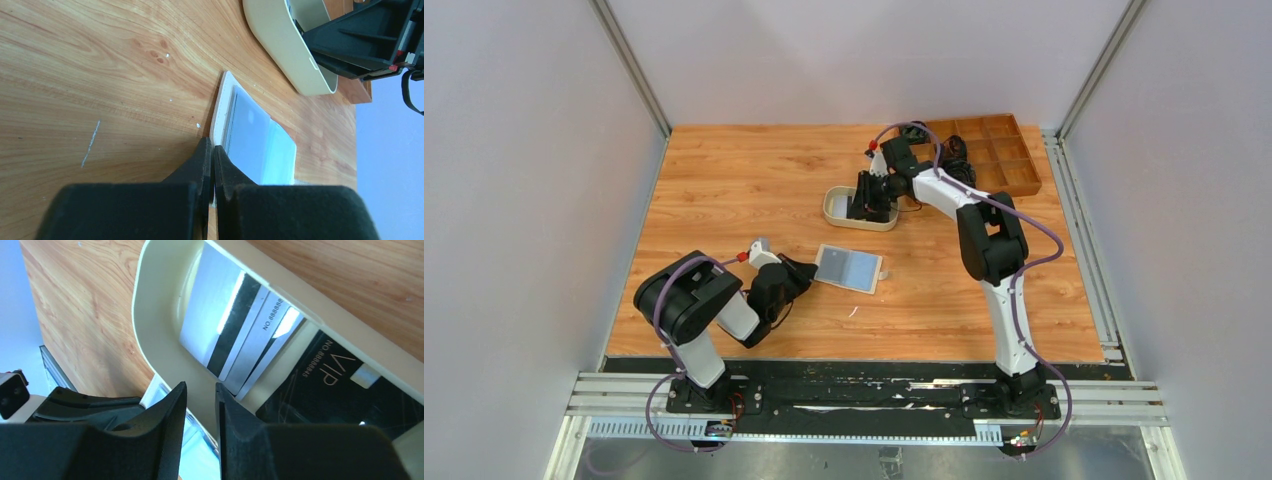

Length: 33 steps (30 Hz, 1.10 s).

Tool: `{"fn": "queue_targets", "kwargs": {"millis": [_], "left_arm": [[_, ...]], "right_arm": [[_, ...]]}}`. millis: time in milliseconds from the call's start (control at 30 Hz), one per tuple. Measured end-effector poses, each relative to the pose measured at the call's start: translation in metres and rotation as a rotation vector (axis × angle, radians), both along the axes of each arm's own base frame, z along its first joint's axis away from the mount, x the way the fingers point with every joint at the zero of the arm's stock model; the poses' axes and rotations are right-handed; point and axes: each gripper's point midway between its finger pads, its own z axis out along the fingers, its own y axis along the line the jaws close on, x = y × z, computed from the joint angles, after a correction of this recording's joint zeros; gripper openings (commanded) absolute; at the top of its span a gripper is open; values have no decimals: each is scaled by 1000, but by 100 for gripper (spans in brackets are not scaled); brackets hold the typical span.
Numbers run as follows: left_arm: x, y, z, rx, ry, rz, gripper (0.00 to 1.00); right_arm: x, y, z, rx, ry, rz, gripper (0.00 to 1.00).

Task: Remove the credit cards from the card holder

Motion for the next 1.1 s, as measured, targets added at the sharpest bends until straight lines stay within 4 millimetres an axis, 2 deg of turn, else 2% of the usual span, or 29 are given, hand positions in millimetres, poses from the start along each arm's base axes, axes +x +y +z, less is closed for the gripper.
{"fn": "queue_targets", "kwargs": {"millis": [233,400,633,933,1100], "left_arm": [[0,-1,0,-3,0,-6,0],[1,-2,0,-4,0,-8,0],[3,-6,-1,-10,0,-14,0],[4,-7,0,-14,-1,-20,0],[3,-7,-1,-13,0,-20,0]], "right_arm": [[2,-7,-3,-60,-5,3,42],[14,-15,9,-110,-53,-11,47],[28,-29,23,-163,-111,-51,48],[30,-30,15,-169,-89,-84,44],[32,-24,-2,-152,-60,-92,41]]}}
